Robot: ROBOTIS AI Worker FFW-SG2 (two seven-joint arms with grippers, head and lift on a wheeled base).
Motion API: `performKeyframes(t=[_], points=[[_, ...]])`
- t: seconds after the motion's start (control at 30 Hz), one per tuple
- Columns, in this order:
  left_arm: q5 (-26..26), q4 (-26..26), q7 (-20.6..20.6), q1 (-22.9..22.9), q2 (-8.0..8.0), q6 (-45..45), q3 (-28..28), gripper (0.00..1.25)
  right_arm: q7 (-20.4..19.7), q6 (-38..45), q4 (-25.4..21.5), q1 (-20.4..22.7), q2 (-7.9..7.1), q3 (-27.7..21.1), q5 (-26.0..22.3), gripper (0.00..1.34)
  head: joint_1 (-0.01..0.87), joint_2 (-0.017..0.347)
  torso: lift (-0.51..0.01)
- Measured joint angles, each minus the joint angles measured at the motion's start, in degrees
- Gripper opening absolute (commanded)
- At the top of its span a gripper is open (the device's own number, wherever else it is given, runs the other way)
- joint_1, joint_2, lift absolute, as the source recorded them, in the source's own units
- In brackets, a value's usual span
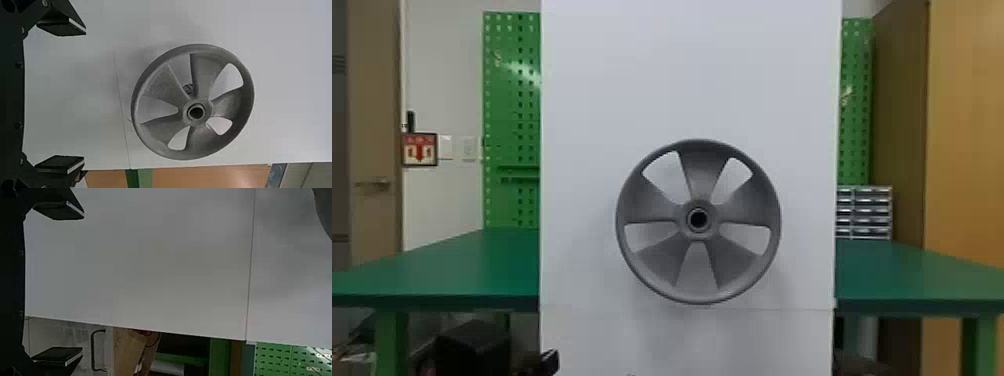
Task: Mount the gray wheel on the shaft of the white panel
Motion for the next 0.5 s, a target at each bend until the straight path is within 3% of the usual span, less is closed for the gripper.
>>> performKeyframes(t=[0.5], points=[[-0.7, 0.0, -0.5, 1.0, -0.71, -0.6, 1.0, 1.12, 0.3, -7.1, 5.8, 1.6, -0.09, 0.2, -0.3, 1.25, 0.034, 0.035, -0.489]])
